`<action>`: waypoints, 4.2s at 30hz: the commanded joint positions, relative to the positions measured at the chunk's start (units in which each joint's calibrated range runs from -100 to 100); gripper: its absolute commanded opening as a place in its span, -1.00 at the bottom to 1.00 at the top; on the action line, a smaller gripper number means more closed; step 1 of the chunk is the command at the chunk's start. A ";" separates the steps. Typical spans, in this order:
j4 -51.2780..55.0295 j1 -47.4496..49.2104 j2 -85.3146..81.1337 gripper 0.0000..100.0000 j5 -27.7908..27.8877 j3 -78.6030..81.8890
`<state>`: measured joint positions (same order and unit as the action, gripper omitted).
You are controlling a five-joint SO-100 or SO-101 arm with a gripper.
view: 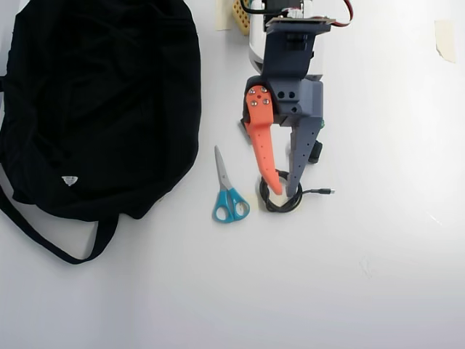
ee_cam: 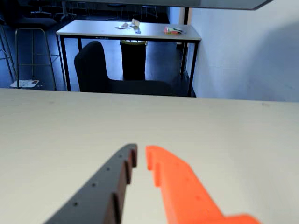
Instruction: Put the green marker into the black bag
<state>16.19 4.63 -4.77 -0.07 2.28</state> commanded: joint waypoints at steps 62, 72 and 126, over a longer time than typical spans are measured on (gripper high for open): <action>69.00 18.78 -25.02 -0.95 -1.03 8.50; 67.71 18.41 -24.52 -0.95 0.96 20.36; 28.34 24.69 -24.19 -0.57 -5.64 60.52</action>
<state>45.30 29.68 -28.85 -5.45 62.74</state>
